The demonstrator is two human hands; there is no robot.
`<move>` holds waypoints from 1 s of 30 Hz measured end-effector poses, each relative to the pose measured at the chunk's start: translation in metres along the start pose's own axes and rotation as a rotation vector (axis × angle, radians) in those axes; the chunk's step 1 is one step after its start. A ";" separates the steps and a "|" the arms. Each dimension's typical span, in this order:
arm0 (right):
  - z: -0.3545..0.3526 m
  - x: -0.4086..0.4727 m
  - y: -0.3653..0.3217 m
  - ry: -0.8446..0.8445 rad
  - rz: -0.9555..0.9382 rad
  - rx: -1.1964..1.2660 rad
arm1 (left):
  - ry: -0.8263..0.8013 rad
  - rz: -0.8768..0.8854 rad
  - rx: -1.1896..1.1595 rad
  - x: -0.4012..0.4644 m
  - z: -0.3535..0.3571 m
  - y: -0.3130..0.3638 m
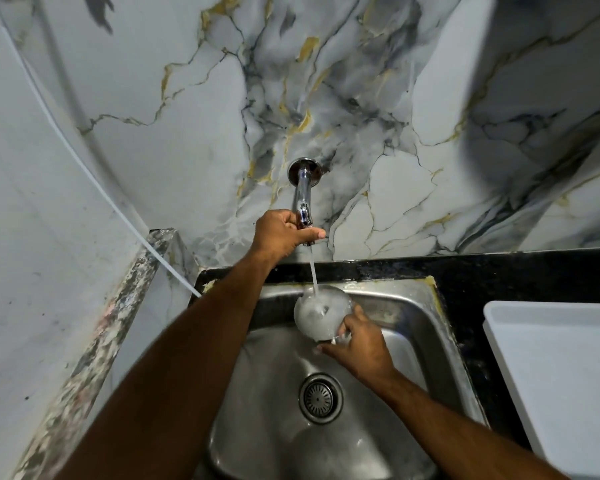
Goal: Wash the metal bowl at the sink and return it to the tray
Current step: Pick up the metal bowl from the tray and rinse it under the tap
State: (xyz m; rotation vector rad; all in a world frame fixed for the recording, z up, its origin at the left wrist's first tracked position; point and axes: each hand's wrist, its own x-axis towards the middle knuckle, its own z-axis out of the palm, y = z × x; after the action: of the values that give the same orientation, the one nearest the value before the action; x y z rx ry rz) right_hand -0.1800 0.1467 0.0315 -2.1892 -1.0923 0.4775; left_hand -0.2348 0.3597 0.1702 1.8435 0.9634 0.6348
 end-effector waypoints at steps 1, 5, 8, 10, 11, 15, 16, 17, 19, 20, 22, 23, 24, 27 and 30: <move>0.001 -0.001 0.002 -0.006 -0.001 0.002 | 0.044 0.010 0.042 -0.001 0.002 -0.001; -0.001 0.004 -0.002 0.057 0.063 0.054 | 0.145 0.018 0.207 -0.005 0.009 0.003; 0.003 0.001 -0.010 0.027 0.052 0.037 | 0.166 0.009 0.263 -0.007 0.012 0.008; 0.007 -0.004 -0.007 -0.008 0.031 0.031 | 0.188 0.012 0.302 -0.010 0.013 0.010; 0.006 -0.006 -0.003 -0.003 0.038 0.043 | 0.200 0.013 0.323 -0.011 0.013 0.011; -0.006 0.002 0.002 0.005 0.060 -0.104 | 0.256 -0.030 0.414 -0.013 0.020 0.018; -0.009 0.005 0.002 -0.014 0.026 -0.190 | 0.266 -0.045 0.427 -0.013 0.021 0.020; -0.013 0.009 0.003 -0.039 -0.037 -0.287 | 0.273 -0.055 0.439 -0.012 0.023 0.020; -0.021 0.018 0.003 -0.100 -0.221 -0.513 | 0.285 -0.071 0.464 -0.011 0.025 0.020; -0.025 0.022 0.003 -0.131 -0.317 -0.630 | 0.292 -0.077 0.472 -0.011 0.026 0.019; -0.033 0.031 0.000 -0.169 -0.483 -0.843 | 0.308 -0.080 0.477 -0.013 0.027 0.019; -0.037 0.034 -0.002 -0.170 -0.561 -0.942 | 0.315 -0.076 0.481 -0.015 0.027 0.019; -0.039 0.037 -0.004 -0.155 -0.627 -1.023 | 0.321 -0.072 0.485 -0.017 0.028 0.020; -0.050 0.036 -0.015 -0.130 -0.684 -1.169 | 0.322 -0.070 0.502 -0.021 0.027 0.024; -0.063 0.034 -0.026 -0.095 -0.661 -1.277 | 0.314 -0.076 0.505 -0.026 0.027 0.027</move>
State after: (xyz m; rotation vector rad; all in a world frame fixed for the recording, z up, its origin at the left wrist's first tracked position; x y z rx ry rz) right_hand -0.1390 0.1618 0.0939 -2.4741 -2.4939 -0.6076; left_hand -0.2195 0.3174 0.1824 2.1674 1.5015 0.6909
